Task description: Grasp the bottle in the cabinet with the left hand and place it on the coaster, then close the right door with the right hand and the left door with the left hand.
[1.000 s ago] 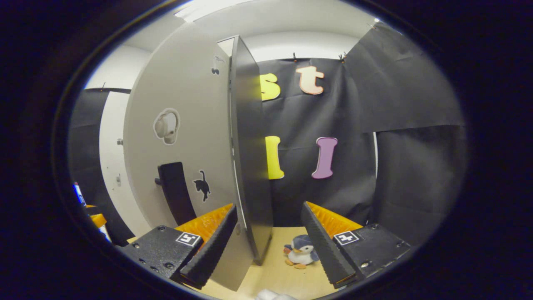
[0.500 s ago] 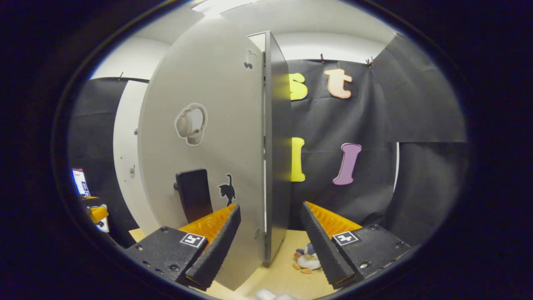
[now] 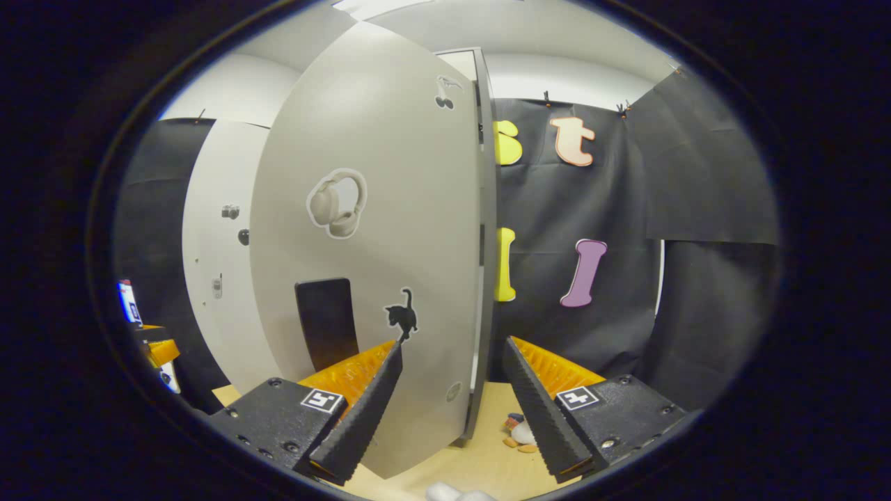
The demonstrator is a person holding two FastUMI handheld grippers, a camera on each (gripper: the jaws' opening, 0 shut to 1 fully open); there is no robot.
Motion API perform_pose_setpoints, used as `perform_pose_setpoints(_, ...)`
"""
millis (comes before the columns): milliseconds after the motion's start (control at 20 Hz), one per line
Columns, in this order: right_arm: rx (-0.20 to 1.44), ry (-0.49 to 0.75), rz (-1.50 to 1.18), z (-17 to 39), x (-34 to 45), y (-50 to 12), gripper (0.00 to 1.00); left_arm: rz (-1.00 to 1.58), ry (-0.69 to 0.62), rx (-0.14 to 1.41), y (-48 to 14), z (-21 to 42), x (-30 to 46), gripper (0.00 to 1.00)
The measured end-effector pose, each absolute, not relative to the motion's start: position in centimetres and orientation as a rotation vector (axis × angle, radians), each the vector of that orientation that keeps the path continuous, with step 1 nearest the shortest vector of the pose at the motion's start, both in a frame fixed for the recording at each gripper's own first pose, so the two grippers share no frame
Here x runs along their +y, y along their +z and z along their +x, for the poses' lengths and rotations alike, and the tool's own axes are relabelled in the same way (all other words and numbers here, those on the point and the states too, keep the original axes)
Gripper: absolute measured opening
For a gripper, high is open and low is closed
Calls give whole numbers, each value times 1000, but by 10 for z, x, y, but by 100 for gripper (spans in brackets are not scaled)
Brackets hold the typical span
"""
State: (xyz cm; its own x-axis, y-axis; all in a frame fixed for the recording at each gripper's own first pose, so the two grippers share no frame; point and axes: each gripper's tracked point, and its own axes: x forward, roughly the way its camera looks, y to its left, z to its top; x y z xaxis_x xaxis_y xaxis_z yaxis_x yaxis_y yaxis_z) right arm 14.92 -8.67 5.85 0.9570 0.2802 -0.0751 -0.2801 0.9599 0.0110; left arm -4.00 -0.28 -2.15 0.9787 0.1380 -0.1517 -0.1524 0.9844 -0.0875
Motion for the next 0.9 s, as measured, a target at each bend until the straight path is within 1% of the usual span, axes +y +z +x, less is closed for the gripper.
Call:
perform_pose_setpoints(50, 84, 292, -2, 150, -78, 56, 94, -96, 144, 147, -22, -40, 4, 96)
perform_pose_setpoints(150, 82, 297, -7, 150, -63, 55, 94, -92, 140, 151, -24, -40, 17, 98)
perform_pose_setpoints(200, 78, 298, -7, 150, -56, 55, 97, -91, 138, 149, -24, -40, 22, 99)
perform_pose_setpoints(250, 77, 308, -4, 148, -46, 55, 97, -92, 135, 147, -24, -41, 26, 100)
perform_pose_setpoints(300, 73, 327, 2, 144, -36, 56, 94, -92, 130, 144, -24, -40, 30, 100)
perform_pose_setpoints(350, 73, 347, 4, 140, -27, 57, 97, -93, 127, 144, -24, -40, 34, 100)
perform_pose_setpoints(400, 77, 359, -5, 137, -19, 56, 94, -93, 121, 143, -25, -39, 36, 100)
perform_pose_setpoints(450, 73, 361, -15, 134, -14, 57, 97, -93, 117, 141, -24, -39, 39, 100)
perform_pose_setpoints(500, 65, 358, -22, 130, -10, 59, 94, -92, 111, 139, -23, -38, 42, 100)
perform_pose_setpoints(700, 50, 353, -33, 114, -3, 64, 94, -89, 88, 136, -21, -33, 50, 100)
perform_pose_setpoints(750, 49, 345, -35, 111, -1, 63, 97, -91, 82, 134, -22, -31, 51, 100)
perform_pose_setpoints(800, 51, 333, -38, 109, -1, 61, 94, -93, 75, 133, -22, -29, 54, 100)
perform_pose_setpoints(900, 56, 306, -46, 102, -1, 55, 98, -89, 68, 129, -19, -26, 60, 100)
